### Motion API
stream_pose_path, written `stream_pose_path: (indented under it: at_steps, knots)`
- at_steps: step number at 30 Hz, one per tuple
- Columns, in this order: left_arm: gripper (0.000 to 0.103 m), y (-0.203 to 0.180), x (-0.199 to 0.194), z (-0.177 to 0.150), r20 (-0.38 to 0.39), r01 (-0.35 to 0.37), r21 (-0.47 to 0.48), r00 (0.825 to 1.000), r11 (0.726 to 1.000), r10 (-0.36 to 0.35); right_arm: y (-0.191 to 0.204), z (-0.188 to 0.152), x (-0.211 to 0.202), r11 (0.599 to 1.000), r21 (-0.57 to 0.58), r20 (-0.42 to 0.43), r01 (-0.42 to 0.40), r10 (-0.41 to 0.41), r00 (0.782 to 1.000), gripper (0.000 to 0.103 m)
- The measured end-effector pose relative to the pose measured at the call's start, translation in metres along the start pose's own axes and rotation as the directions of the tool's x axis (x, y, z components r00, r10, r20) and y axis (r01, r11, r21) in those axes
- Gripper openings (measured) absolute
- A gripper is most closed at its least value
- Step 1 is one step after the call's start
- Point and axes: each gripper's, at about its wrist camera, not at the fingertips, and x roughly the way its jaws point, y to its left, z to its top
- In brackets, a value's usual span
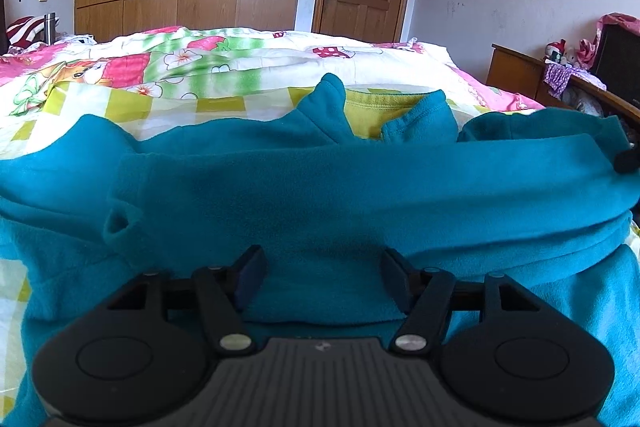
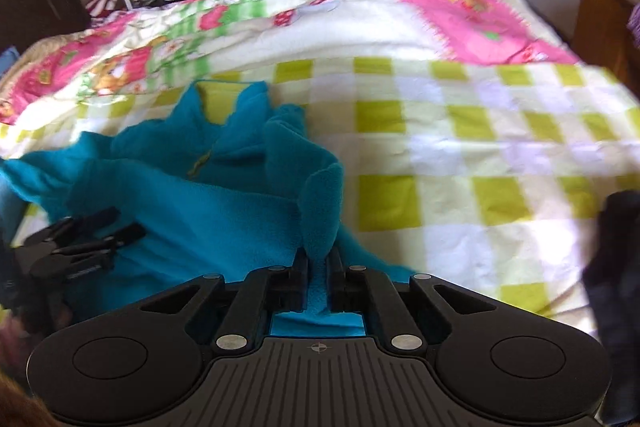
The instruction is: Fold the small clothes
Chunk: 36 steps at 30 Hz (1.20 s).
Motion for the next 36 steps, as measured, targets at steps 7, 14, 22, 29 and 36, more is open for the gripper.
stream_pose_path:
  at_steps: [7,14,22,29,36]
  knots:
    - [0.077,0.004,0.000,0.000,-0.001,0.017,-0.019,1.000,1.000,-0.017,-0.007,0.048,0.029,0.999,0.006,0.022,0.051,-0.052,0.998,0.039]
    - [0.077,0.002,-0.001,0.002,-0.002,0.012,-0.012,1.000,1.000,-0.012,-0.019,0.070,0.098,0.991,-0.019,-0.191,0.136,-0.137,0.972,0.061]
    - [0.077,-0.012,0.000,0.013,0.013,-0.013,0.019,1.000,1.000,0.013,-0.049,0.066,0.097,0.987,0.159,-0.152,0.013,0.012,0.988,0.008]
    - [0.078,-0.034,0.012,0.011,-0.041,-0.081,0.147,0.995,0.986,0.087,-0.063,0.079,0.127,0.930,0.071,-0.053,0.360,-0.357,0.933,0.018]
    - [0.078,-0.025,0.001,0.019,-0.016,-0.085,0.113,0.996,0.990,0.088,-0.046,0.037,0.054,0.979,0.108,0.081,0.175,-0.184,0.980,0.052]
